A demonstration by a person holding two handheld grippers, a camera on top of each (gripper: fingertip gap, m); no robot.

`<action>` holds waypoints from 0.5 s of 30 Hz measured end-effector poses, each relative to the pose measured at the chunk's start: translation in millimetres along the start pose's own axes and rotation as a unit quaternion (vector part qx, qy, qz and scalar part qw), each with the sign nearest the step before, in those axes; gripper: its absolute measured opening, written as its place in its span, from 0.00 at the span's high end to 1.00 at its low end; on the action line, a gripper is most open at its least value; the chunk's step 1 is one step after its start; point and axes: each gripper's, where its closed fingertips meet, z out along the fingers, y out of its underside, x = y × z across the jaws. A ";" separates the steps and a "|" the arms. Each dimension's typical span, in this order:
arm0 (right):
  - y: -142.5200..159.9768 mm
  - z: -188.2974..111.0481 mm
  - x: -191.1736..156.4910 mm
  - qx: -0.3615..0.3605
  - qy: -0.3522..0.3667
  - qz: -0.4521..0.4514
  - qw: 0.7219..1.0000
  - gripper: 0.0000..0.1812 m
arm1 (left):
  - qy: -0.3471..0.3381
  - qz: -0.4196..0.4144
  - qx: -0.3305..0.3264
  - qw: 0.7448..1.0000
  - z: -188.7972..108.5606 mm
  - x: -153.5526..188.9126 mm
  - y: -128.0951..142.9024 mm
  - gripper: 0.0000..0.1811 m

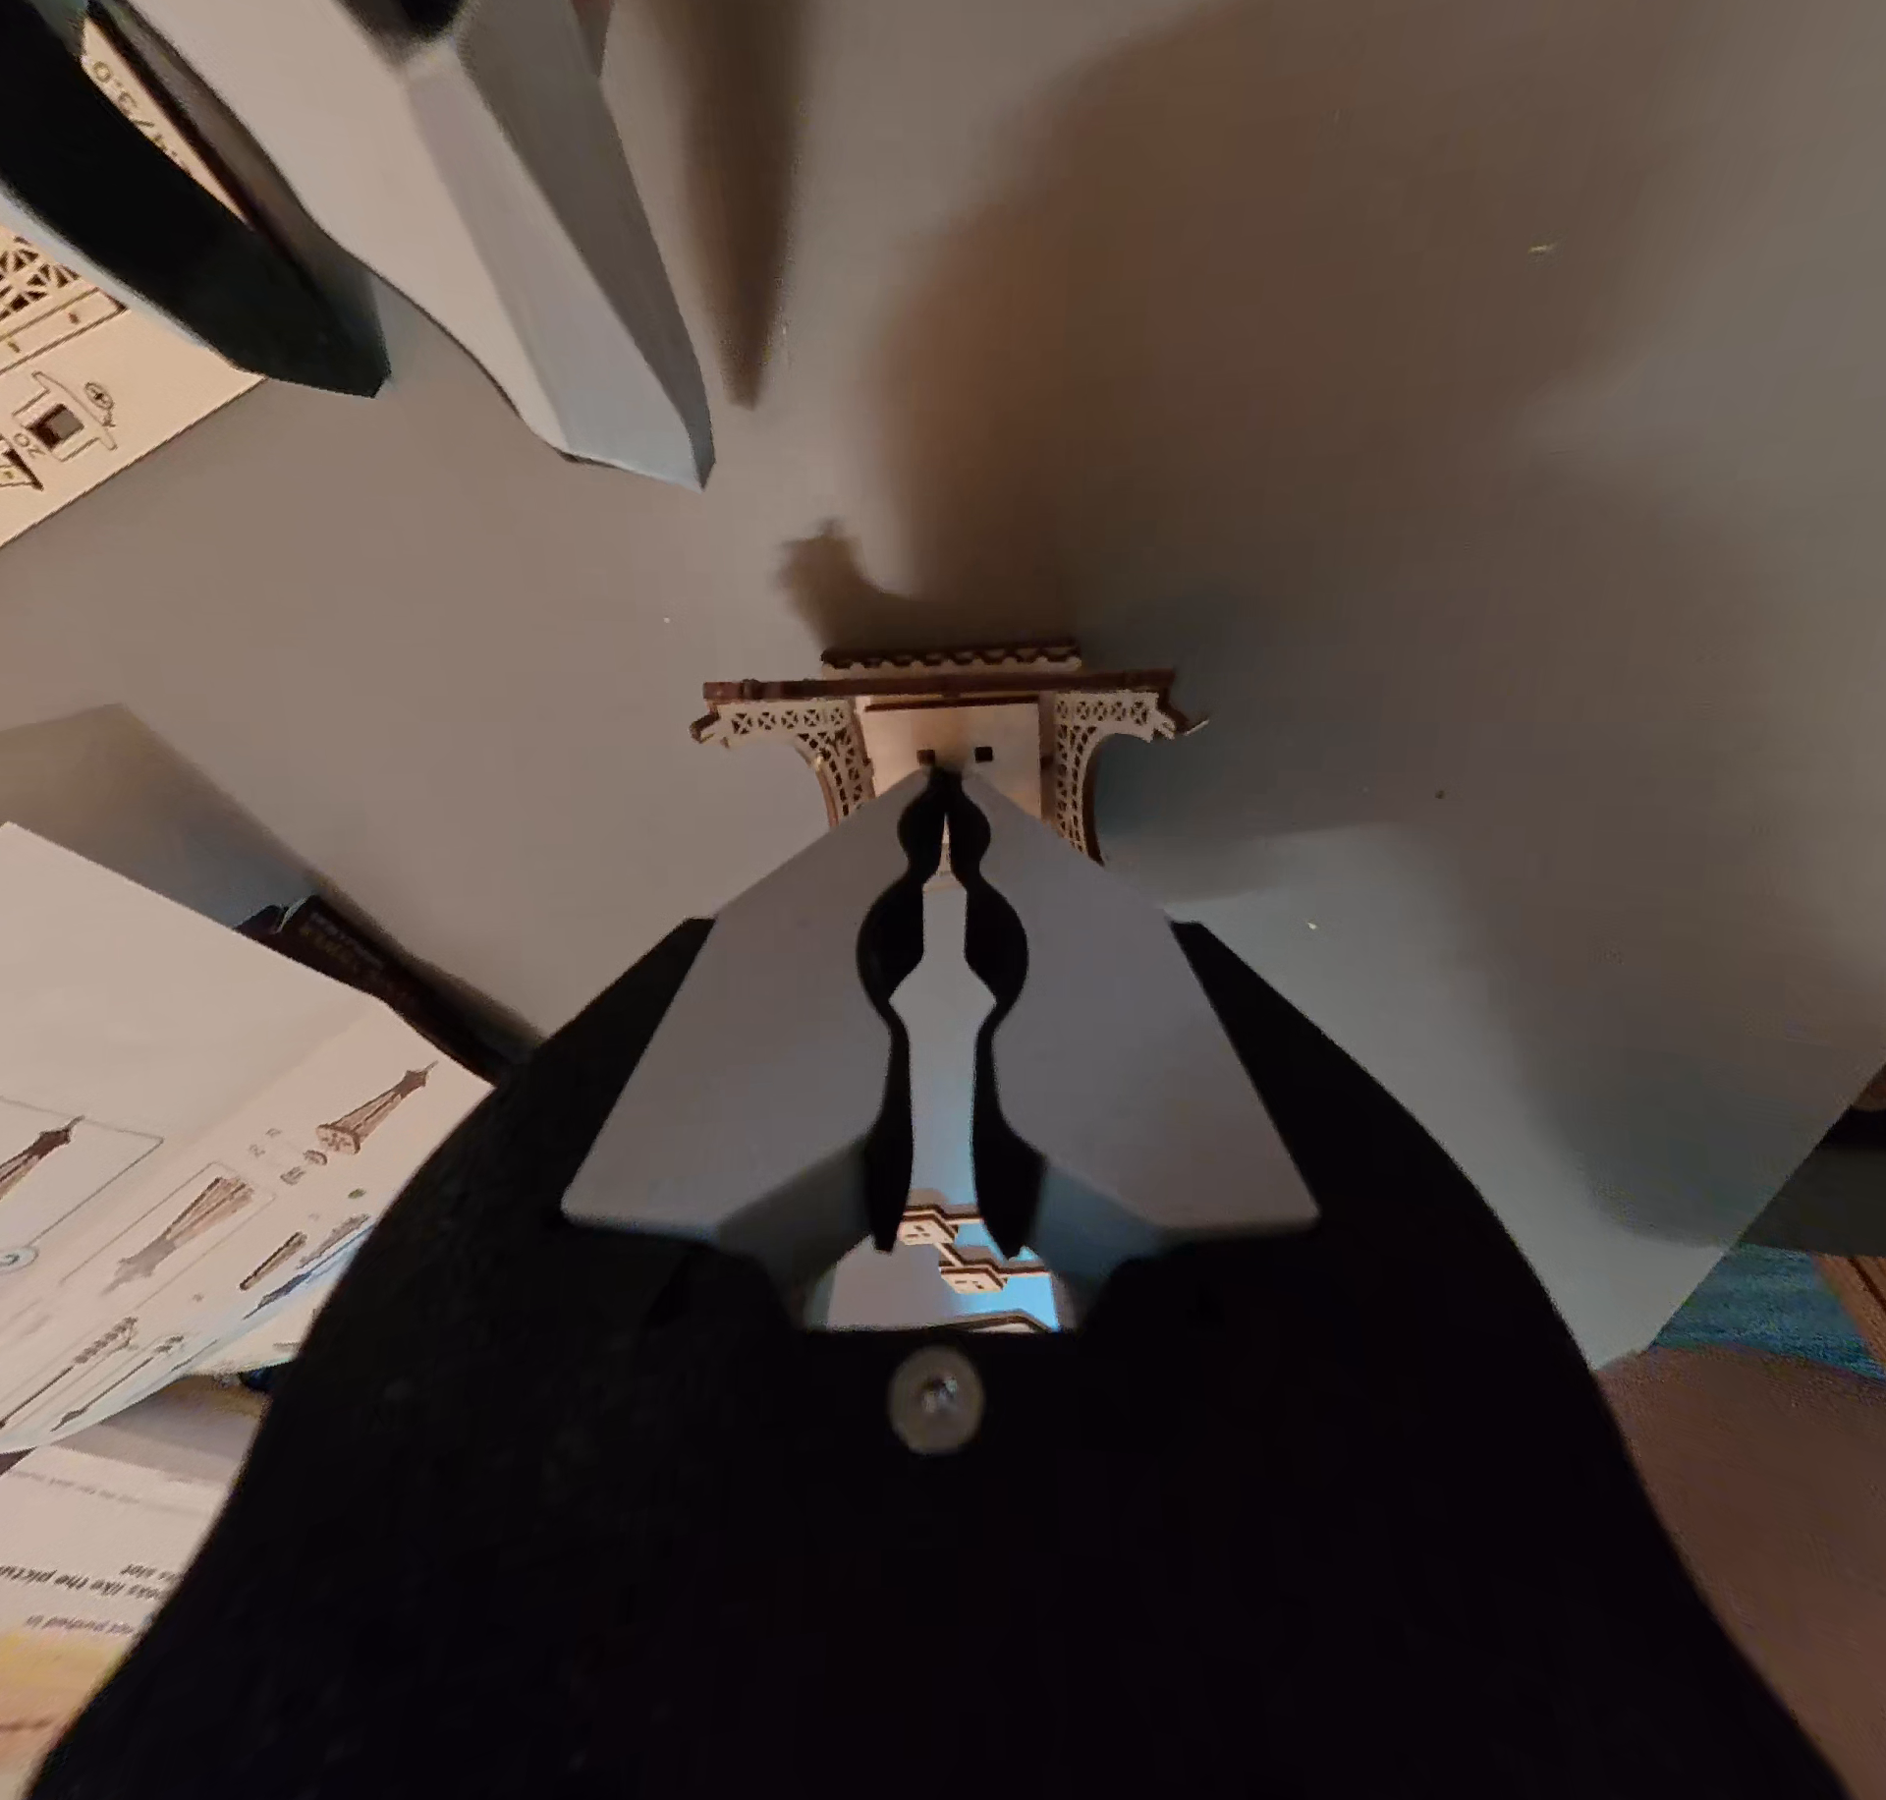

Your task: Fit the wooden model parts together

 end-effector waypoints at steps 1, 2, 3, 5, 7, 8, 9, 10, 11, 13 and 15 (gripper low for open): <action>0.2 0.3 0.4 -0.001 0.004 -0.002 1.000 0.72 | 0.001 -0.005 0.004 1.000 -0.1 0.1 0.0 1.00; 0.2 0.4 -0.1 -0.001 0.003 -0.004 1.000 0.72 | 0.004 -0.011 0.010 1.000 0.0 0.1 0.0 1.00; 0.3 0.3 -1.1 -0.001 0.001 -0.006 1.000 0.71 | 0.006 -0.018 0.020 1.000 -0.1 0.2 -0.2 1.00; 0.9 1.1 -0.8 -0.004 0.009 -0.014 1.000 0.71 | 0.011 -0.032 0.039 0.999 -0.1 0.3 -0.3 1.00; 0.2 2.1 -4.3 -0.005 -0.006 -0.019 1.000 0.68 | 0.012 -0.040 0.053 0.998 -0.3 0.5 -0.4 1.00; -0.6 2.0 -6.2 -0.003 -0.019 -0.014 1.000 0.67 | 0.012 -0.043 0.059 0.997 -0.3 0.7 -0.3 1.00; -1.6 1.3 -6.3 0.000 -0.027 -0.006 1.000 0.67 | 0.012 -0.046 0.064 0.997 -0.4 0.6 -0.4 1.00; -2.4 0.6 -5.9 0.003 -0.033 0.001 0.999 0.68 | 0.012 -0.050 0.068 0.996 -0.4 0.6 -0.4 1.00; -3.3 0.0 -5.6 0.006 -0.039 0.009 0.999 0.69 | 0.012 -0.056 0.072 0.996 -0.5 0.6 -0.4 1.00; -5.1 -1.5 -6.1 0.012 -0.054 0.023 0.998 0.69 | 0.012 -0.051 0.070 0.996 -0.5 0.6 -0.2 1.00; -6.1 -2.0 -2.9 0.016 -0.054 0.037 0.998 0.72 | 0.018 -0.053 0.072 0.996 -0.6 0.5 -0.2 1.00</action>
